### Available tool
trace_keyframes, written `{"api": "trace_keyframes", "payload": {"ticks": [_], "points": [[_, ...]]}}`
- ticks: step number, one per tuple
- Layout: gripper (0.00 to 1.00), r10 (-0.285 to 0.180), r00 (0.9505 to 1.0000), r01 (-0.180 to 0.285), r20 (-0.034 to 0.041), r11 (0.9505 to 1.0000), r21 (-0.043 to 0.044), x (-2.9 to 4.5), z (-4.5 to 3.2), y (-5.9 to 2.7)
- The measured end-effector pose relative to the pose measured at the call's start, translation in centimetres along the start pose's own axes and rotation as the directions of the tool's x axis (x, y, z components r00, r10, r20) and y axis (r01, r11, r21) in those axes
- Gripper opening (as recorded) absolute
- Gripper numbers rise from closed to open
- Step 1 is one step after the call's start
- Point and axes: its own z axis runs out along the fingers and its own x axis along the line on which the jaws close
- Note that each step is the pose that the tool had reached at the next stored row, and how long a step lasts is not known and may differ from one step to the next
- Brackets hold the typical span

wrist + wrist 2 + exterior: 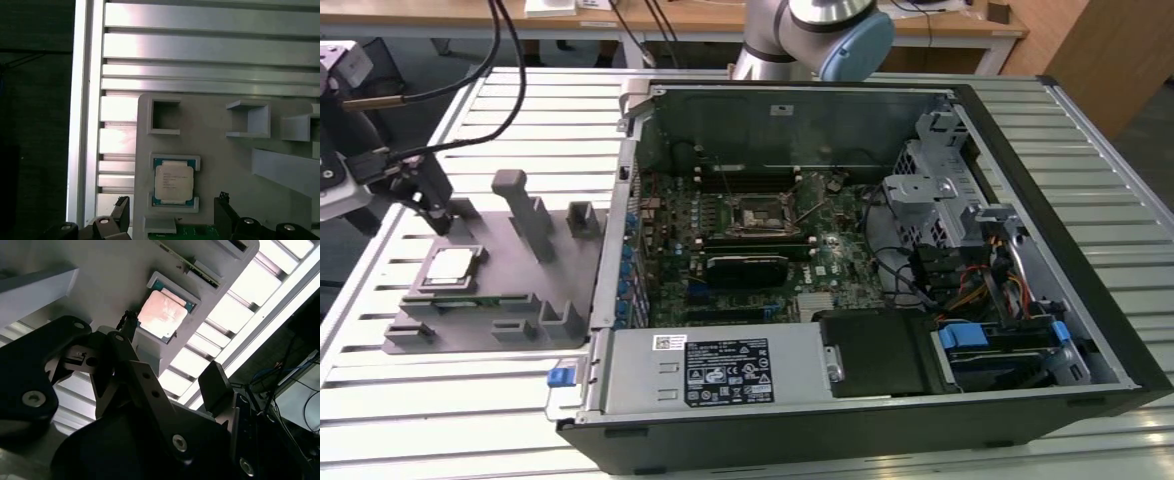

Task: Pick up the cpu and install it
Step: 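Pick up the cpu and move it towards the insertion slot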

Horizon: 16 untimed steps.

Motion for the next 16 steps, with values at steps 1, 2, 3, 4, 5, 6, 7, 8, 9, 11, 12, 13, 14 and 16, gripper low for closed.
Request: {"api": "trace_keyframes", "payload": {"ticks": [1,2,3,4,5,6,7,8,9,11,12,13,14,16], "points": [[0.76,0.0,1.0,0.0,0.0,1.0,0.0,0.0,0.16,-0.01],[0.76,0.0,1.0,0.0,0.0,1.0,0.0,0.0,0.31,-0.01],[0.76,0.0,1.0,0.0,-0.0001,1.0,0.0,-0.01,0.43,0.0],[0.76,0.0,1.0,0.0,-0.0001,1.0,0.0,-0.01,0.53,0.02],[0.76,0.0,1.0,0.0,-0.0001,1.0,0.0,-0.01,0.62,0.07],[0.76,0.0,1.0,0.0,0.0,1.0,-0.0001,-0.01,0.72,0.11],[0.76,0.0,1.0,0.0,0.0,1.0,-0.0001,-0.01,0.84,0.15],[0.76,0.0,1.0,0.0,-0.0001,1.0,-0.0001,-0.01,0.98,0.15],[0.76,0.0,1.0,0.0,-0.0006,1.0,-0.0001,-0.01,1.14,0.15],[0.76,0.002,1.0,-0.002,-0.0017,1.0,0.0,0.0,1.49,0.14],[0.76,0.003,1.0,-0.003,-0.0019,1.0,0.0,0.01,1.65,0.14],[0.76,0.004,1.0,-0.004,-0.0021,1.0,-0.0001,0.01,1.8,0.13],[0.76,0.004,1.0,-0.004,-0.0024,1.0,0.0,0.02,1.95,0.13],[0.76,0.004,1.0,-0.004,-0.0025,1.0,0.0,0.03,2.3,0.11]]}}
